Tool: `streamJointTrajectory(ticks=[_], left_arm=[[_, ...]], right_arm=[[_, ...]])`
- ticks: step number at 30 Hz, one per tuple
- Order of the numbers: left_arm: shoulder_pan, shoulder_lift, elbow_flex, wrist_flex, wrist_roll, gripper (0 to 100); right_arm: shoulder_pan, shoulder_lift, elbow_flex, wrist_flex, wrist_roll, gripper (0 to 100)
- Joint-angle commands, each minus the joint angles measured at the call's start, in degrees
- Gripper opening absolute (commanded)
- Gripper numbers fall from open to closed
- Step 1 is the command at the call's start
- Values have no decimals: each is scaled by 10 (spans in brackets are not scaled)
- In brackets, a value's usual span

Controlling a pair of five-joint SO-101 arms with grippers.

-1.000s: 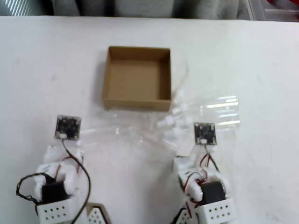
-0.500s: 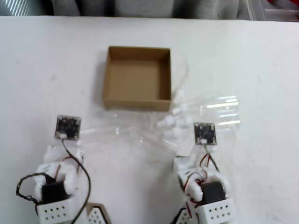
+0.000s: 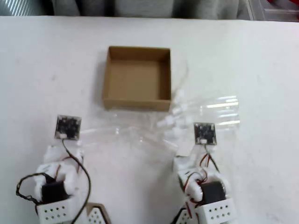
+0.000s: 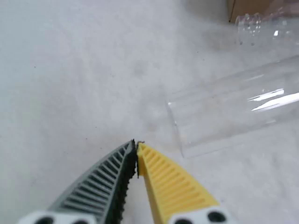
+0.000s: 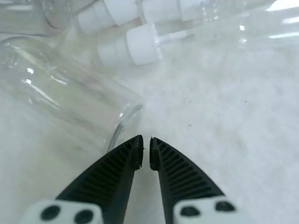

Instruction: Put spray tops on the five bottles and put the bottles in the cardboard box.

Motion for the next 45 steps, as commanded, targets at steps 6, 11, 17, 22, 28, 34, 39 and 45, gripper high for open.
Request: streamJointTrajectory(ticks=[6,11,17,22,28,34,39,45], left_arm=[[-3,-7,-1,4,-2,28],[-3,-7,-1,4,-2,28],[-3,-7,-1,4,-2,28],[-3,-7,-1,4,-2,28],[-3,-7,-1,49,-2,31],[-2,-7,-1,16,-2,31],[-2,-7,-4,-14,-2,31],[0,-7,-53,-18,-2,32]], right_arm=[[-2,0,4,2,0,18],[-2,0,4,2,0,18],[-2,0,4,2,0,18],[-2,0,4,2,0,18],[-7,0,4,2,0,17],[-7,0,4,2,0,17],[-2,0,4,3,0,18],[-1,0,3,1,2,17]])
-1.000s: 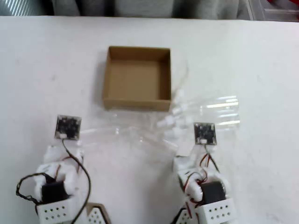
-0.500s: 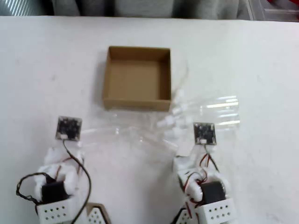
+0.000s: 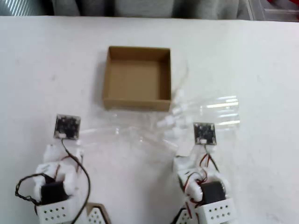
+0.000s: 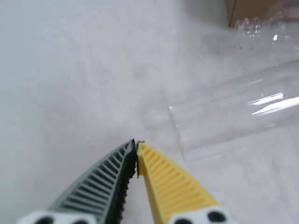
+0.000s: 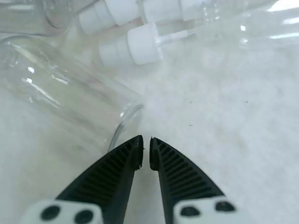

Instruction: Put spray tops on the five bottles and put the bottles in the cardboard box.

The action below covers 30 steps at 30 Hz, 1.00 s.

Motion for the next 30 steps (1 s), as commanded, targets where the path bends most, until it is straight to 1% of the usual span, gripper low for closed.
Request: streamJointTrajectory(ticks=[1,4,7,10,12,14,16,20,22,25,27,30], left_arm=[[7,-7,-40,-14,-2,32],[36,-7,-38,-14,-6,32],[45,-7,-40,-15,-10,32],[45,-7,-40,-54,-74,32],[45,-7,-51,-58,-108,32],[45,-7,-69,-55,-111,32],[52,-7,-98,-35,-113,32],[114,-7,-156,23,-112,32],[144,-7,-173,43,-110,32],[162,-1,-190,55,-110,32],[164,29,-202,50,-110,32],[167,119,-239,38,-113,32]], right_arm=[[0,0,3,3,3,17],[0,0,2,3,4,17],[0,0,0,3,4,17],[0,0,-8,4,4,17],[0,0,-7,6,4,16],[0,0,-7,10,4,17],[0,0,-7,9,4,18],[-5,0,0,7,4,18],[-5,0,4,-13,4,18],[-6,0,4,-18,4,18],[-22,0,4,-6,4,18],[-53,0,4,0,4,18]])
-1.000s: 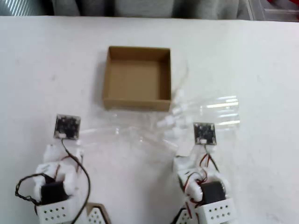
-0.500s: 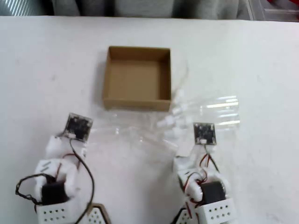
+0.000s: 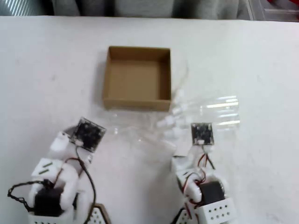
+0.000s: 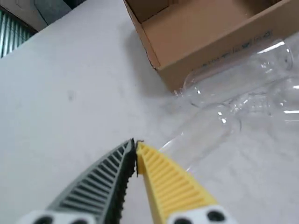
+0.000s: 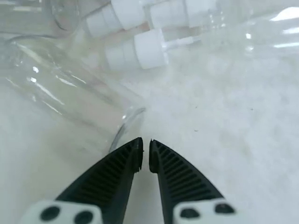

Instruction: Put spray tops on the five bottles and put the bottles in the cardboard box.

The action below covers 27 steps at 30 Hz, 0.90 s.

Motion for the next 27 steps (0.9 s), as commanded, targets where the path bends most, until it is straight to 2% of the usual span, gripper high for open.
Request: streamJointTrajectory(ticks=[1,6,11,14,18,22,27], left_arm=[[11,117,-71,-15,-5,32],[11,296,-182,-17,-10,32],[12,415,-229,-15,-76,32],[22,458,-228,-18,-127,38],[54,504,-227,-15,-193,120],[79,531,-232,-19,-230,174],[93,560,-253,-56,-245,177]], right_arm=[[-22,0,3,8,4,18],[-22,0,3,8,5,18],[-22,0,3,8,5,18],[-22,0,3,8,5,17],[-22,0,3,8,5,17],[-22,0,3,8,5,17],[-22,0,3,8,5,17]])
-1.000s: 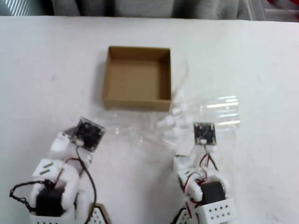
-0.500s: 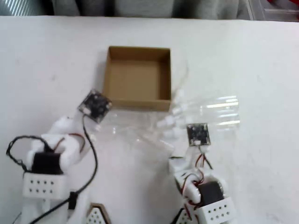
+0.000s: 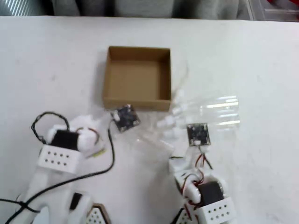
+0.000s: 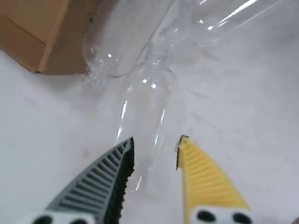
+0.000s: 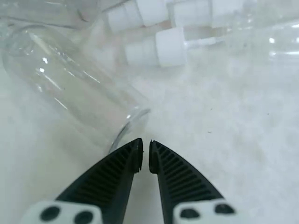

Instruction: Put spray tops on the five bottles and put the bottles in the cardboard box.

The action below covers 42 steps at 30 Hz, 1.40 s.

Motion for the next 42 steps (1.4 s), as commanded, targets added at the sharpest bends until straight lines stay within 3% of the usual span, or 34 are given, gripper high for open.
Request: streamJointTrajectory(ticks=[1,10,15,22,42], left_arm=[[12,25,-56,-31,-8,177],[12,205,-176,-44,-6,179],[11,275,-237,-9,-9,272],[18,291,-252,6,-54,275],[41,291,-230,5,-70,279]], right_arm=[[-7,0,3,8,5,17],[-7,0,3,8,5,16],[-7,0,3,9,5,16],[-7,0,3,9,5,16],[-7,0,3,9,5,16]])
